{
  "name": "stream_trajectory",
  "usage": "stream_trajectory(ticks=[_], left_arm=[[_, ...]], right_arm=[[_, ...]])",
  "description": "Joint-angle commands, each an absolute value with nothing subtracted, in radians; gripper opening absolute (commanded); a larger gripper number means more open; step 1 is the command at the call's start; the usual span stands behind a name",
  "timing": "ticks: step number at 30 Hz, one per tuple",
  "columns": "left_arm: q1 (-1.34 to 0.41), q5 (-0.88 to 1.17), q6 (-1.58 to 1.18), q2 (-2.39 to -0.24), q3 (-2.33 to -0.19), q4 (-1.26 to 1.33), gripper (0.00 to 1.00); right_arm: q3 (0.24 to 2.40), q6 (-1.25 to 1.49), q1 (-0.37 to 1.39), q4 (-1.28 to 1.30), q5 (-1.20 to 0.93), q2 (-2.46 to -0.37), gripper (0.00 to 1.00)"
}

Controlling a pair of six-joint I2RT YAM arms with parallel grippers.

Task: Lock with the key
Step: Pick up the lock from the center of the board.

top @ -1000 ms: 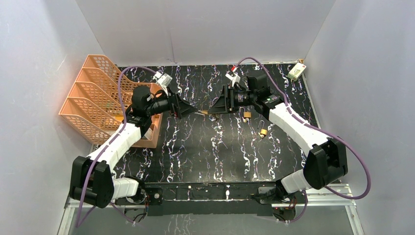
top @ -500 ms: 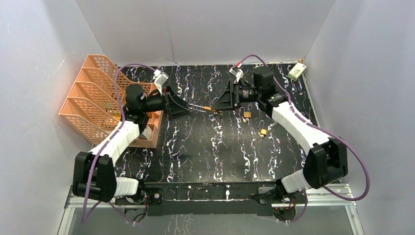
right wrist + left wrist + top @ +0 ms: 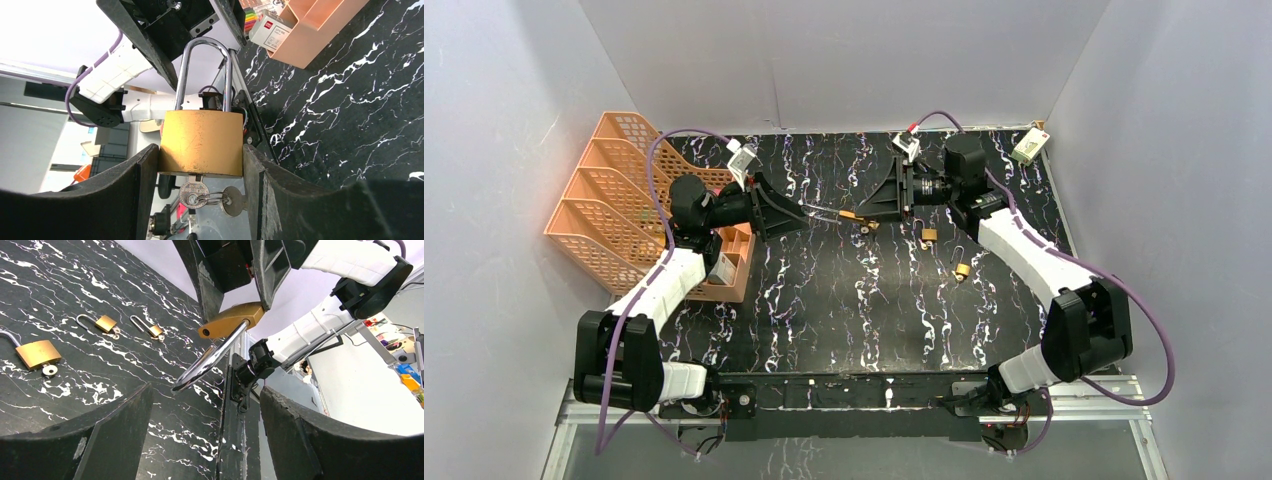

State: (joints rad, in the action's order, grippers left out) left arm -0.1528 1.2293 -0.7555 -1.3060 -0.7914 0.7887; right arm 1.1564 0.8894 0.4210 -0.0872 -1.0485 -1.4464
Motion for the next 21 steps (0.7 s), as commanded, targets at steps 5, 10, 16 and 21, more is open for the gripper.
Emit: stream_trajectory(ticks=[5, 10, 16, 21], left_arm=[[-0.153, 1.196, -0.732, -1.298, -0.811, 0.828, 0.77], [-0.155, 1.228, -0.743, -1.317, -0.835, 0.829, 0.66], [-0.162, 1.292, -0.755, -1.325, -0.838, 0.828, 0.41], [-0.164, 1.304, -0.75, -1.322, -0.834, 0.829, 0.2]], right_arm=[[1.122, 1.051, 0.419, -0.33, -1.123, -1.46, 0.43], [1.116, 1.057, 0.419, -0.335, -1.123, -1.467, 0.43], [1.108, 1.088, 0.419, -0.377, -1.127, -1.481, 0.43], [1.115, 1.094, 0.419, -0.386, -1.132, -1.495, 0.43]])
